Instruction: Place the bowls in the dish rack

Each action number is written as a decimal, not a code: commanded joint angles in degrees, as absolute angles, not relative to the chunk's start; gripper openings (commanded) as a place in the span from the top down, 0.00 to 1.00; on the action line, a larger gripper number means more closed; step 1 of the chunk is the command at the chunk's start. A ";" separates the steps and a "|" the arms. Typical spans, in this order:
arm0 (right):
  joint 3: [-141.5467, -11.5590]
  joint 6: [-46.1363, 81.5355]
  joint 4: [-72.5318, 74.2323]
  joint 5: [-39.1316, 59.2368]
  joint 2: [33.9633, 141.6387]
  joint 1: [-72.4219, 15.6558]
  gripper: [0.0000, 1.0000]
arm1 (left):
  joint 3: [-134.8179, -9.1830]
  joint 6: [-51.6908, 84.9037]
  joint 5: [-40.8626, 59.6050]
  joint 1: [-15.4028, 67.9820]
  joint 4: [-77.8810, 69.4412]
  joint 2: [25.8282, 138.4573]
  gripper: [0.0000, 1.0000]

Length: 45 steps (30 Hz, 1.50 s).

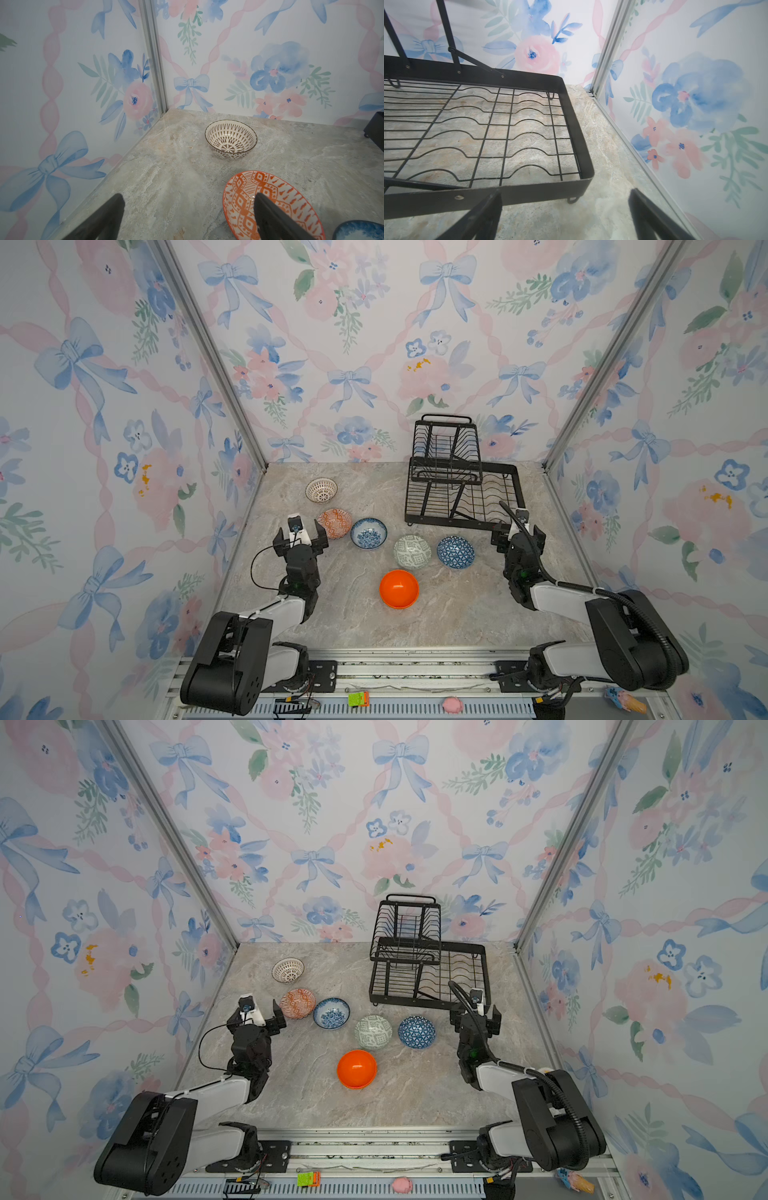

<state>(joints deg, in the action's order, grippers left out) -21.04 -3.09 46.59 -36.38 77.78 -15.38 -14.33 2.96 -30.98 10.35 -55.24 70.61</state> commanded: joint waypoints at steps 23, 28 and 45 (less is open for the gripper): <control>-41.02 25.44 -9.14 -9.73 63.47 -0.83 0.03 | -25.14 23.58 -21.11 22.78 -28.86 57.39 0.02; -43.74 27.68 -12.04 -6.21 67.03 0.62 0.03 | -28.54 23.36 -17.84 27.67 -28.22 62.66 0.02; -63.08 23.29 -19.36 -3.23 90.89 7.96 0.13 | -38.68 21.64 -16.20 36.84 -28.10 75.28 0.02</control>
<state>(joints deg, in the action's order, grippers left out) -59.77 25.93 -15.68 -2.57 87.64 7.88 -36.60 22.35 -17.41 36.42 -28.58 74.15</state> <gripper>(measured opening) 0.878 0.979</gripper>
